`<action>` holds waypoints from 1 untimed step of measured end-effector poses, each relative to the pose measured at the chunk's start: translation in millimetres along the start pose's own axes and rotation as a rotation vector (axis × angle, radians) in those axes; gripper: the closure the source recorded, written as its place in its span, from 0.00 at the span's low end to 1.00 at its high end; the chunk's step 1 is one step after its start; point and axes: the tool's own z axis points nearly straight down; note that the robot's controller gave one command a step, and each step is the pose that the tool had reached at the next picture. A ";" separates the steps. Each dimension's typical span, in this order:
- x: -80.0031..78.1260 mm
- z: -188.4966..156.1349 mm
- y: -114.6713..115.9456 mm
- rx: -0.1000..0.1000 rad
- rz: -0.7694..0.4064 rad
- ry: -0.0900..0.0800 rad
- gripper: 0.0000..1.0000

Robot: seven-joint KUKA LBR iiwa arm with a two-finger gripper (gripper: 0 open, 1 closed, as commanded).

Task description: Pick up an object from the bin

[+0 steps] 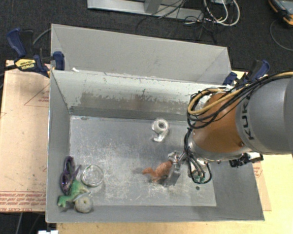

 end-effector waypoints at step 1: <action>0.0 0.1 0.0 0.000 0.000 0.000 1.00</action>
Offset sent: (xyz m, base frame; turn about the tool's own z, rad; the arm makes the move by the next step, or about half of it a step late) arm 0.0002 -0.0018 0.1027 -0.0087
